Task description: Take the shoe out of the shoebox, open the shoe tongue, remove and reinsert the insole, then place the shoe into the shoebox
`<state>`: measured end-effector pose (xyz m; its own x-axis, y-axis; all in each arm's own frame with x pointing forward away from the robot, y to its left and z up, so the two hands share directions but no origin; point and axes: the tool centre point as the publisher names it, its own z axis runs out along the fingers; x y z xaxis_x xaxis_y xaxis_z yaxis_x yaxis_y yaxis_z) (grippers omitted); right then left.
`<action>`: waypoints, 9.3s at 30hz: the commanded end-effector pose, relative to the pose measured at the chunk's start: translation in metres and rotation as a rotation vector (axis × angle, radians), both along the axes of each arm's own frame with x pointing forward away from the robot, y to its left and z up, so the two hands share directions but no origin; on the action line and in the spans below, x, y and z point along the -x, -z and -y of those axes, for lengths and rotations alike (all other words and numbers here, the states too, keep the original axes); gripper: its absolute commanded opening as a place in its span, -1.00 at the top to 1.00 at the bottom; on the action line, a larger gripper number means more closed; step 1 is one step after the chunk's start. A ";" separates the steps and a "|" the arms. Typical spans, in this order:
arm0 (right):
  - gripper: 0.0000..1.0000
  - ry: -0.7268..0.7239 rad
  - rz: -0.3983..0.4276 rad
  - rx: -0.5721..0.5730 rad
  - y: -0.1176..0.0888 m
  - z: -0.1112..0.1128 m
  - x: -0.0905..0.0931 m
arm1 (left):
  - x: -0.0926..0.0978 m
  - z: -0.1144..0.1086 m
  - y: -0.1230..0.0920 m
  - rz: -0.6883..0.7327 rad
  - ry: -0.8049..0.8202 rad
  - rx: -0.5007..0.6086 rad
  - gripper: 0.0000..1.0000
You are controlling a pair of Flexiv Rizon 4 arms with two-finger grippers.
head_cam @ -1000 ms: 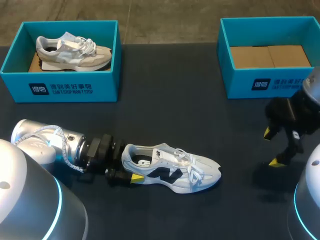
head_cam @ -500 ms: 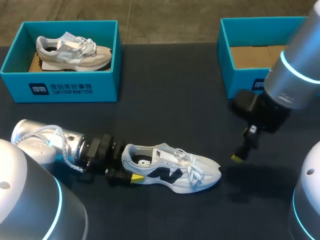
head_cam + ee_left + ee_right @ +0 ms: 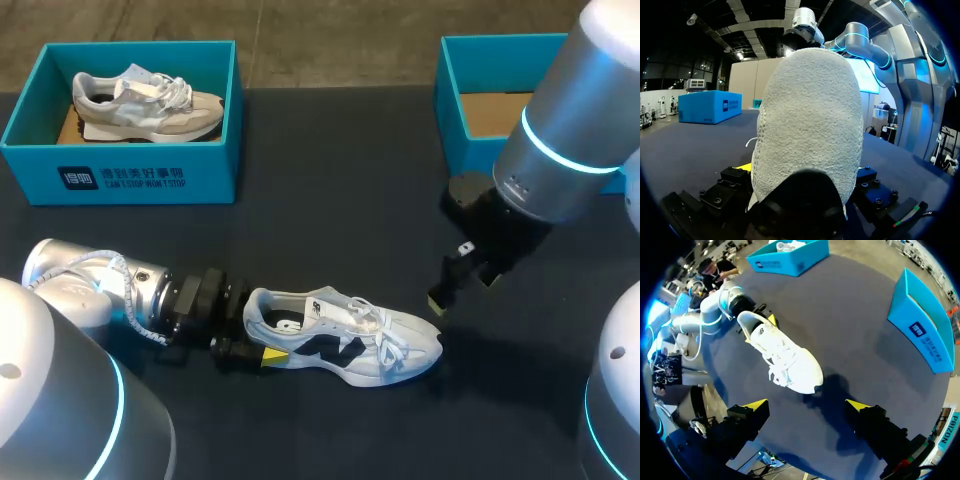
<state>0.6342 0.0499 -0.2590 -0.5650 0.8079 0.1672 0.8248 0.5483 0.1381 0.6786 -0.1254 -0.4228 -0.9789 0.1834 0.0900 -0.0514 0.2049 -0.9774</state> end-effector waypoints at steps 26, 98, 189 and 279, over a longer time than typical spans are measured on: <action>-1.00 0.681 -0.091 0.332 0.000 -0.131 0.002 | 0.000 -0.001 0.003 0.001 -0.004 -0.001 1.00; -1.00 0.829 0.091 0.583 0.092 -0.158 -0.033 | 0.000 -0.001 0.003 0.001 -0.004 -0.001 1.00; -0.15 0.764 -0.221 -0.279 0.095 -0.038 -0.002 | 0.000 -0.001 0.003 0.001 -0.004 -0.001 1.00; 1.00 -0.673 0.325 0.387 0.000 -0.176 -0.013 | 0.000 -0.001 0.003 0.001 -0.004 -0.001 1.00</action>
<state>0.6482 0.2237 -0.2601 -0.9214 0.2760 -0.2738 0.2739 0.9606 0.0465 0.6784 -0.1250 -0.4225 -0.9792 0.1823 0.0893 -0.0512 0.2041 -0.9776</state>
